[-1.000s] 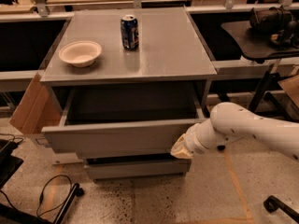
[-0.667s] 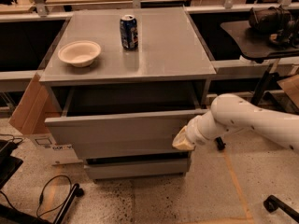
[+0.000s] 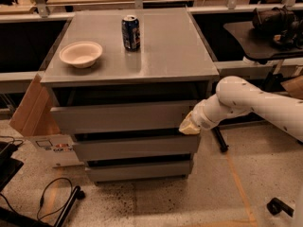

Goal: Close top drawer

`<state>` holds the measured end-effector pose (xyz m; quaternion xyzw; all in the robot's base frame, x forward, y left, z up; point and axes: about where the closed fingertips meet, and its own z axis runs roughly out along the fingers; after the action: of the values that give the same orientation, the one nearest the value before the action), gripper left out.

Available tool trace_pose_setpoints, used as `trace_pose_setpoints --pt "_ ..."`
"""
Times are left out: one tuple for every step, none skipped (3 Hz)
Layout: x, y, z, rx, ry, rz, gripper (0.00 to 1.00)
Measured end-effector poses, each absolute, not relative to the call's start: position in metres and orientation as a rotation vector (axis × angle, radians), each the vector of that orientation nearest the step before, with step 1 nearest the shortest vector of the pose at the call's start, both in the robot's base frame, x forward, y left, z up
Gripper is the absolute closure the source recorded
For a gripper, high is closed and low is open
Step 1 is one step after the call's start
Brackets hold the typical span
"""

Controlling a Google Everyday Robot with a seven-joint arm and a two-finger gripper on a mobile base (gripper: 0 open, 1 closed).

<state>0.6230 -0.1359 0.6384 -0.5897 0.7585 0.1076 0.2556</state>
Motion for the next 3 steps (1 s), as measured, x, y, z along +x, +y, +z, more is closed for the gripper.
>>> trace_pose_setpoints --pt "0.651 -0.147 0.646 -1.568 2.075 0.271 1.00" --pt "0.688 -0.172 0.653 -1.487 2.110 0.227 1.00" --pt "0.688 -0.172 0.653 -1.487 2.110 0.227 1.00"
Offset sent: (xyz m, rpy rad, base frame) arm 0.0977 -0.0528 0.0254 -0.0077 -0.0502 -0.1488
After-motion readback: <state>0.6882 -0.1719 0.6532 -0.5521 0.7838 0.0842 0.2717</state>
